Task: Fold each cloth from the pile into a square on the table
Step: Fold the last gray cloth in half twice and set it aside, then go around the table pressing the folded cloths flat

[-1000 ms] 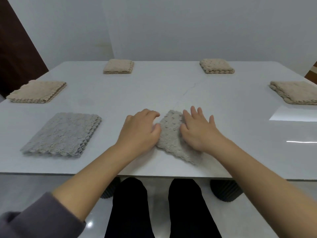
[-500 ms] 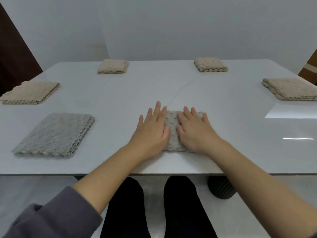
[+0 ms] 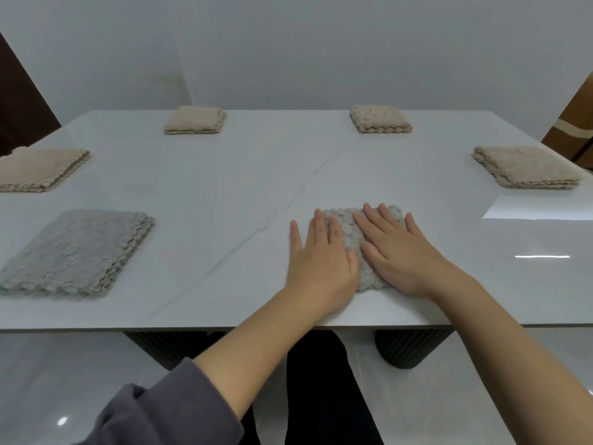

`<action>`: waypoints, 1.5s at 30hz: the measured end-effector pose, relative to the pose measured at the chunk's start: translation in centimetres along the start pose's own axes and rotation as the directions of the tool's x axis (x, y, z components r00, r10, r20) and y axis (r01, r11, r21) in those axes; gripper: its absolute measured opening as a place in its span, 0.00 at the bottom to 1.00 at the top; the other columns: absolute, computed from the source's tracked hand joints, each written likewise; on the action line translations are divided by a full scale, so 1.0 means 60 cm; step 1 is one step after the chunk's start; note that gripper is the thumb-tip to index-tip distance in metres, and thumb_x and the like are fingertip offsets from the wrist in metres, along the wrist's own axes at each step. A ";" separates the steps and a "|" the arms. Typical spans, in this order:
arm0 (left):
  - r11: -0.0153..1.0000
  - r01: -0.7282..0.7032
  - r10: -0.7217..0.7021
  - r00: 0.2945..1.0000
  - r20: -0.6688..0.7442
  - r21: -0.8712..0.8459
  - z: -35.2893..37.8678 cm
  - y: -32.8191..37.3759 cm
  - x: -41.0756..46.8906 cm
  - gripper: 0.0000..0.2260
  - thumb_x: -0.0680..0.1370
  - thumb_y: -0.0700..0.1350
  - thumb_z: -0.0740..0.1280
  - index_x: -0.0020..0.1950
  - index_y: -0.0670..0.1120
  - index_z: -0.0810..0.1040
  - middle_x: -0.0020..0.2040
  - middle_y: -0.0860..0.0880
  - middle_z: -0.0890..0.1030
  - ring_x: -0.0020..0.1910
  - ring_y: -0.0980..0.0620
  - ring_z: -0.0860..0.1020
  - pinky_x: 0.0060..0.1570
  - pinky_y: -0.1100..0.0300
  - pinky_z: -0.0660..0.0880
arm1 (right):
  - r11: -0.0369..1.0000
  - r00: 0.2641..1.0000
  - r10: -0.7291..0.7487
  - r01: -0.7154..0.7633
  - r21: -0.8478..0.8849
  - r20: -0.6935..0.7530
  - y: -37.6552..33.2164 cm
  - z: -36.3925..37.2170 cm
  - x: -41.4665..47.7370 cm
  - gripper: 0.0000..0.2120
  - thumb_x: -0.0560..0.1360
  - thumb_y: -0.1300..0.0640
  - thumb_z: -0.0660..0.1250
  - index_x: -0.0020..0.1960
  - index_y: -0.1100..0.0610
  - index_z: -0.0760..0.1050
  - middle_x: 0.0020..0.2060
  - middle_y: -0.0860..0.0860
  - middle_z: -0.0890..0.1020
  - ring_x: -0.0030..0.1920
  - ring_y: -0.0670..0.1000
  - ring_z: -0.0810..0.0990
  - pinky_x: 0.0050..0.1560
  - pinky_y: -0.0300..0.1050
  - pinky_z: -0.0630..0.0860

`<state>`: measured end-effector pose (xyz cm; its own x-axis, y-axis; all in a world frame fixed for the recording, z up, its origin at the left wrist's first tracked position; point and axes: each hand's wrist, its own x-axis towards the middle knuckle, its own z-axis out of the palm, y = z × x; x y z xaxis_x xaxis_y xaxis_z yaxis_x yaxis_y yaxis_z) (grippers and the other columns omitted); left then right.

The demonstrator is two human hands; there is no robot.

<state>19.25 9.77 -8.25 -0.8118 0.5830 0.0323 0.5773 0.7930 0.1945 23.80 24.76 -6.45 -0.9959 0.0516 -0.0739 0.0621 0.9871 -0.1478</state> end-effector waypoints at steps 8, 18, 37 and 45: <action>0.998 -0.047 0.046 0.999 -0.013 -0.036 0.023 0.098 0.022 0.29 0.82 0.53 0.43 0.78 0.38 0.42 0.78 0.38 0.43 0.78 0.46 0.40 0.73 0.42 0.33 | 0.998 0.998 0.065 -0.065 0.014 0.010 0.090 -0.009 -0.046 0.26 0.83 0.48 0.43 0.79 0.47 0.39 0.78 0.44 0.39 0.77 0.44 0.36 0.75 0.49 0.33; 0.991 -0.108 0.109 0.994 0.006 -0.080 0.030 0.149 0.029 0.29 0.82 0.55 0.44 0.79 0.40 0.43 0.79 0.39 0.43 0.78 0.45 0.42 0.73 0.43 0.34 | 0.989 0.989 0.146 -0.146 -0.005 0.020 0.134 -0.015 -0.078 0.33 0.74 0.40 0.35 0.78 0.46 0.39 0.78 0.45 0.40 0.77 0.45 0.37 0.75 0.50 0.33; 0.992 0.113 -0.114 0.993 0.017 0.054 -0.067 -0.280 -0.040 0.26 0.82 0.55 0.45 0.80 0.50 0.45 0.80 0.48 0.42 0.78 0.52 0.39 0.75 0.49 0.37 | 0.993 0.998 -0.064 0.066 0.093 -0.020 -0.210 0.028 0.119 0.28 0.83 0.44 0.44 0.80 0.51 0.40 0.79 0.50 0.40 0.77 0.53 0.35 0.75 0.61 0.36; 0.994 0.108 -0.108 0.994 0.019 0.014 -0.056 -0.291 -0.036 0.26 0.82 0.56 0.44 0.80 0.53 0.44 0.80 0.51 0.42 0.78 0.52 0.39 0.75 0.48 0.39 | 0.999 1.000 -0.026 0.026 0.042 -0.014 -0.217 0.049 0.137 0.28 0.82 0.41 0.42 0.79 0.47 0.44 0.79 0.49 0.43 0.78 0.54 0.38 0.75 0.62 0.38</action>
<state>10.65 -5.95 -8.43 -0.8677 0.4970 -0.0079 0.4874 0.8538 0.1830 14.99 11.88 -8.06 -0.9980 0.0282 -0.0558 0.0384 0.9808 -0.1912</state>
